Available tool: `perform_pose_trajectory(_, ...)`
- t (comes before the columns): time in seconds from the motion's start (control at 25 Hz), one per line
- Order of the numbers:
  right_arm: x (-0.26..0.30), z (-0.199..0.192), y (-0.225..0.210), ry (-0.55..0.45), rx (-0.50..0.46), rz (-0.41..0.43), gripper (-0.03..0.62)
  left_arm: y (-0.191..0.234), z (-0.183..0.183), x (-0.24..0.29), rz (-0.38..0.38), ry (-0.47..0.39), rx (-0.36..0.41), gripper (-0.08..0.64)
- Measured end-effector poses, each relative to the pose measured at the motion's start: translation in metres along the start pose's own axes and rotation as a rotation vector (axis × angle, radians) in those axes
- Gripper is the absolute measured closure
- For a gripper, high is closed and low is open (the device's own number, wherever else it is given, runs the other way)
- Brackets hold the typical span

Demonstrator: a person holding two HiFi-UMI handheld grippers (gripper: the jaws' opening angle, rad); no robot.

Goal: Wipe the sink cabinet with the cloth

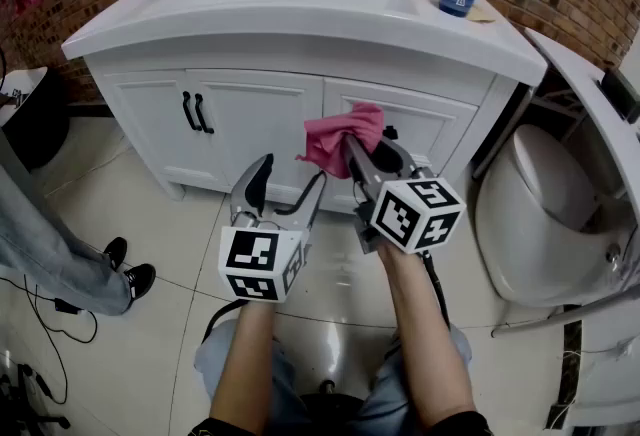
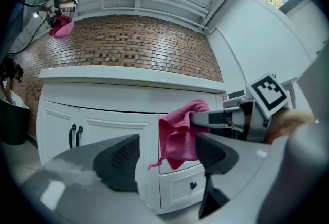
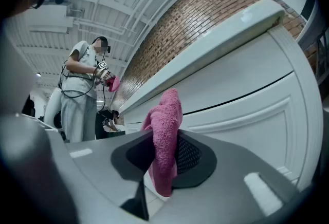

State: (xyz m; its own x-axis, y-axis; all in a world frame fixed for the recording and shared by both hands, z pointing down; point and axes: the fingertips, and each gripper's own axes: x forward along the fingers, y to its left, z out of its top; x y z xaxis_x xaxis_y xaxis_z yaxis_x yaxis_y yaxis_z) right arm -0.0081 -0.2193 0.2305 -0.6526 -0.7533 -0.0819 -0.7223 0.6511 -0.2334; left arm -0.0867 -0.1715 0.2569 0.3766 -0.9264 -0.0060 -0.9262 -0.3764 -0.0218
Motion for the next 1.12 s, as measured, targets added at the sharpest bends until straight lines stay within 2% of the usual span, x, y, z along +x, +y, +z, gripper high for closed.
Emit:
perform_pose_trajectory(0.2, 0.037, 0.016, -0.027, -0.101, 0.082, -0.002, 0.514, 0.013, -0.004, 0.001, 0.023, 0.009, 0.003, 0.219)
perform_pose_trajectory(0.36, 0.053, 0.015, -0.050, -0.119, 0.110, -0.024, 0.517, 0.023, -0.005, -0.001, 0.049, 0.013, 0.009, 0.219)
perform_pose_trajectory(0.44, 0.048, 0.015, -0.065, -0.114, 0.096, -0.065, 0.517, 0.027, -0.007, 0.002, 0.052, 0.019, 0.024, 0.219)
perform_pose_trajectory(0.56, 0.019, 0.019, -0.102, -0.091, 0.029, -0.186, 0.515, 0.028, -0.017, 0.009, 0.030, 0.048, 0.052, 0.219)
perform_pose_trajectory(0.72, -0.042, 0.031, -0.158, -0.059, -0.121, -0.409, 0.515, 0.018, -0.030, 0.022, -0.034, 0.074, 0.054, 0.219)
perform_pose_trajectory(0.8, -0.074, 0.035, -0.186, -0.053, -0.140, -0.527, 0.515, 0.009, -0.033, 0.027, -0.065, 0.072, 0.031, 0.219)
perform_pose_trajectory(0.88, -0.093, 0.036, -0.206, -0.043, -0.140, -0.594, 0.515, 0.001, -0.036, 0.030, -0.087, 0.070, 0.007, 0.219)
perform_pose_trajectory(1.0, -0.095, 0.034, -0.204, -0.043, -0.117, -0.590, 0.515, -0.004, -0.035, 0.032, -0.100, 0.064, -0.017, 0.219)
perform_pose_trajectory(1.04, -0.087, 0.031, -0.194, -0.045, -0.097, -0.552, 0.515, -0.003, -0.034, 0.032, -0.098, 0.061, -0.021, 0.219)
perform_pose_trajectory(1.12, -0.060, 0.022, -0.163, -0.037, -0.064, -0.413, 0.515, 0.001, -0.033, 0.032, -0.082, 0.062, -0.009, 0.219)
